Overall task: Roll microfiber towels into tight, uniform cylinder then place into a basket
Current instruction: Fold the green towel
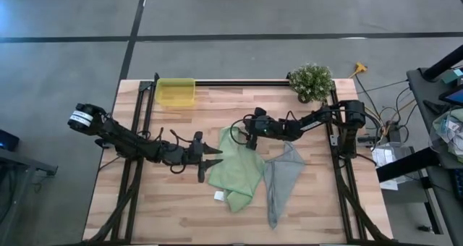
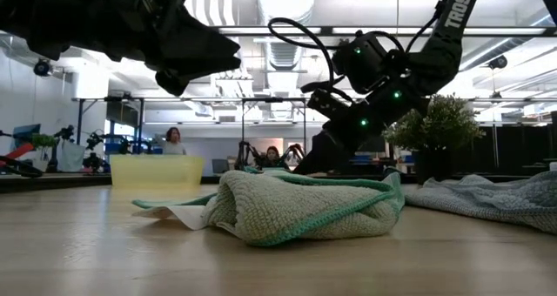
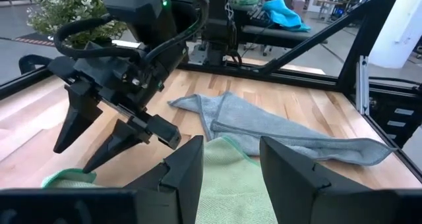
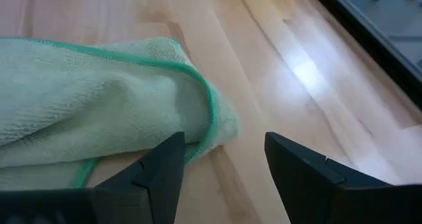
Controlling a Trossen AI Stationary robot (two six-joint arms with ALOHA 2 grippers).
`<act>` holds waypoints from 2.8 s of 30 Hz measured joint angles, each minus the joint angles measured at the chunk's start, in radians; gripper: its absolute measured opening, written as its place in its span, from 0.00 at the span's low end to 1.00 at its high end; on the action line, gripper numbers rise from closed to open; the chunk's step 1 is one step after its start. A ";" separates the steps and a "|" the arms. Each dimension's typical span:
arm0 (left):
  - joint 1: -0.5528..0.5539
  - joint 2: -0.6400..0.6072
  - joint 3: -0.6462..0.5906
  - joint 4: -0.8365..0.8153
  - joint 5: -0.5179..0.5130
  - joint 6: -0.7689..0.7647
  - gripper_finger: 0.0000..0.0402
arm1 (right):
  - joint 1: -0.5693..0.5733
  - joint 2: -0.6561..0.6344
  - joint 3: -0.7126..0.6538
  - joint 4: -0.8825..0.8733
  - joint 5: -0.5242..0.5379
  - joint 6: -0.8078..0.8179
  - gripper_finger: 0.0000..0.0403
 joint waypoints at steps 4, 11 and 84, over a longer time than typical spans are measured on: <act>-0.002 0.000 0.000 -0.003 0.000 -0.007 0.33 | -0.004 0.000 0.014 0.008 -0.009 -0.023 0.47; -0.010 0.006 -0.002 -0.007 0.000 -0.086 0.33 | -0.024 0.000 0.026 -0.001 -0.078 -0.021 0.42; -0.064 0.099 0.007 0.125 -0.085 -0.080 0.33 | -0.027 0.000 -0.043 -0.045 -0.156 0.184 0.28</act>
